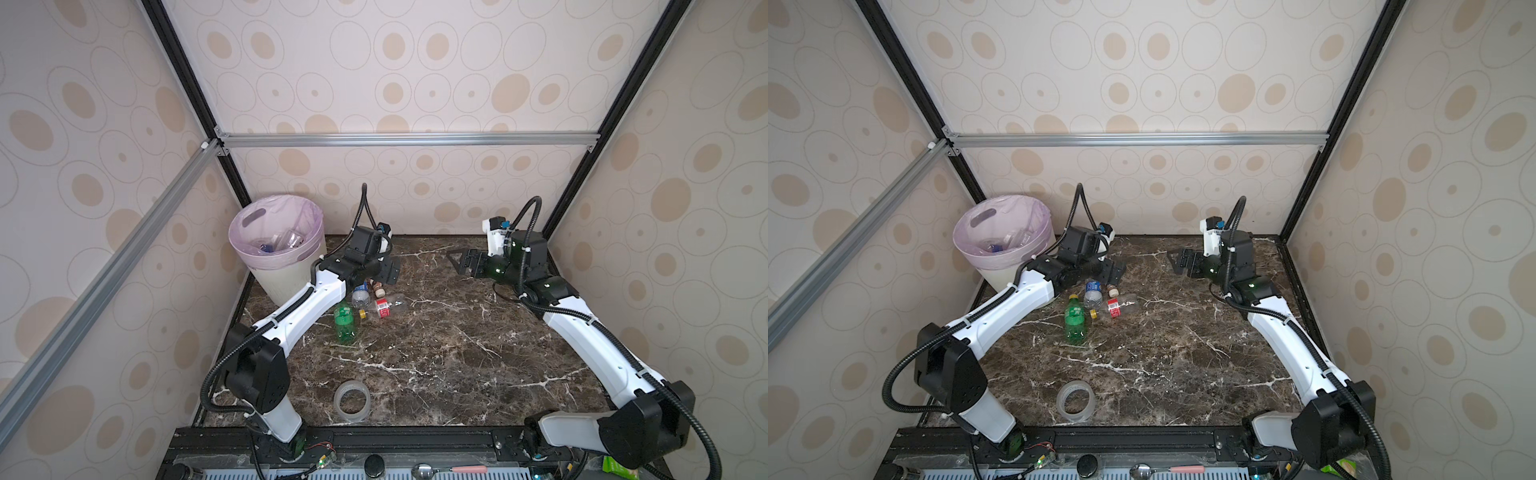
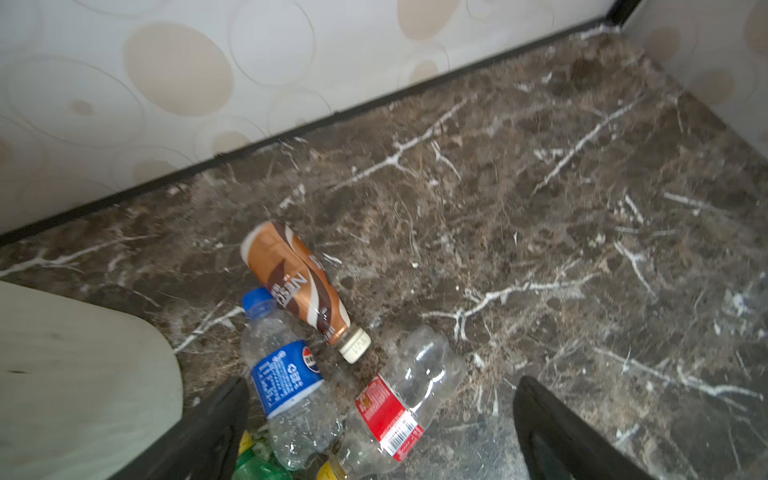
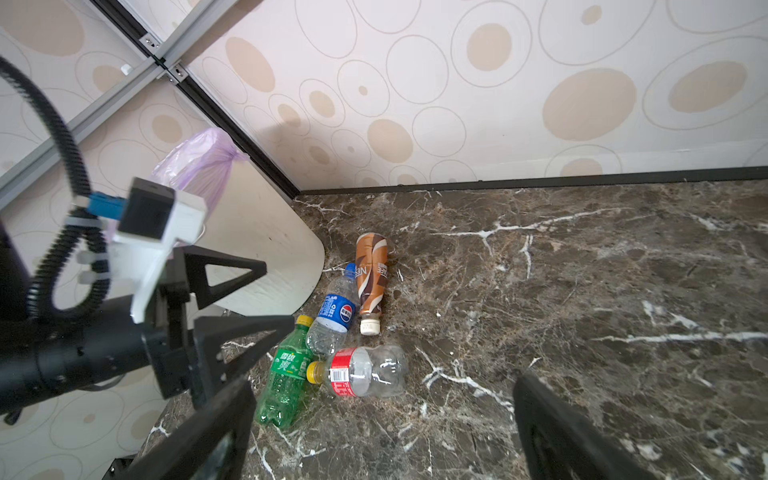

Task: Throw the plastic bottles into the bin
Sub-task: 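Lower left gripper toward the clear red-label bottle in the pile, then close left gripper on the clear red-label bottle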

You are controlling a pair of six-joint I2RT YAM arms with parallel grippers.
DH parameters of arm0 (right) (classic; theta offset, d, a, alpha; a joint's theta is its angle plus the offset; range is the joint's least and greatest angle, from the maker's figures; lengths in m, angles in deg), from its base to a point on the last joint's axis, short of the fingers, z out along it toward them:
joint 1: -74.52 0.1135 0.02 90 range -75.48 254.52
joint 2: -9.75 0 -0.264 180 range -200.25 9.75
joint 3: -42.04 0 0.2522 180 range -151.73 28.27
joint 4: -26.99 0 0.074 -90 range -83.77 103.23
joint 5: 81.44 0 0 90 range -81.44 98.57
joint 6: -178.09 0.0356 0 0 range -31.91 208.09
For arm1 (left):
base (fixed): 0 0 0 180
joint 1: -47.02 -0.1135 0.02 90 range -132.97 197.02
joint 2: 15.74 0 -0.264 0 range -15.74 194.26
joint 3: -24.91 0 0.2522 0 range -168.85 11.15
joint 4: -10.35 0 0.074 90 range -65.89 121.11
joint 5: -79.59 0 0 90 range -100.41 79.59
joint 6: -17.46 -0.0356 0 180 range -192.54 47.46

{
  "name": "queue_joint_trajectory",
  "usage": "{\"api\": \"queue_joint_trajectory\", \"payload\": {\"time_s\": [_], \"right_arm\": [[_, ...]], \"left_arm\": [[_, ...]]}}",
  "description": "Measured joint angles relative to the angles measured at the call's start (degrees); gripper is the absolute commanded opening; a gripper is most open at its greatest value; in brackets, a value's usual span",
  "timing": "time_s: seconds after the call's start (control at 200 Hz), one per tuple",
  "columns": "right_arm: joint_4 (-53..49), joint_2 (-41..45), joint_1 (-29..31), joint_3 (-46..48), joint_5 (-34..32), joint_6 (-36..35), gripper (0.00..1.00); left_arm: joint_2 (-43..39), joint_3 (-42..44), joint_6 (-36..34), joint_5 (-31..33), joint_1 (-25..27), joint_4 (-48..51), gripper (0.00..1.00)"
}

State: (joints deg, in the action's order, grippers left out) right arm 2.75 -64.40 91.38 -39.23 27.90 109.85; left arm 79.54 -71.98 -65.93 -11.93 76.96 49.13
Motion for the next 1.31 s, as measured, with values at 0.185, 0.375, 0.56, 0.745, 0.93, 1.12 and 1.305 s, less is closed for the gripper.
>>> {"api": "queue_joint_trajectory", "payload": {"time_s": [0.185, 0.375, 0.56, 0.745, 0.93, 1.12, 1.305], "right_arm": [[-0.7, 0.9, -0.1, 4.1, 0.6, 0.0, 1.0], [-1.1, 0.9, -0.1, 5.9, 1.1, 0.0, 1.0], [-0.9, 0.9, -0.2, 6.5, 1.6, -0.1, 1.0], [-1.0, 0.9, -0.2, 7.5, 1.7, -0.1, 1.0], [-0.5, 0.9, -0.2, 8.5, 2.4, 0.1, 1.0], [-0.3, 0.9, -0.2, 8.8, 3.2, 0.1, 1.0], [-0.2, 0.9, -0.2, 8.8, 3.2, 0.1, 1.0]], "left_arm": [[3.1, 2.8, -1.5, -0.6, 1.1, 0.6, 0.99], [7.3, 3.5, -2.8, 0.2, 3.5, 1.1, 0.99], [11.1, 3.9, -3.8, 0.9, 4.9, 1.4, 0.97], [14.5, 4.0, -4.1, 1.9, 4.9, 1.8, 0.95], [17.1, 3.9, -4.1, 2.9, 4.9, 2.2, 0.93], [18.7, 3.9, -4.1, 3.1, 5.1, 2.5, 0.87], [19.5, 3.8, -4.1, 2.9, 5.5, 2.6, 0.74]]}}
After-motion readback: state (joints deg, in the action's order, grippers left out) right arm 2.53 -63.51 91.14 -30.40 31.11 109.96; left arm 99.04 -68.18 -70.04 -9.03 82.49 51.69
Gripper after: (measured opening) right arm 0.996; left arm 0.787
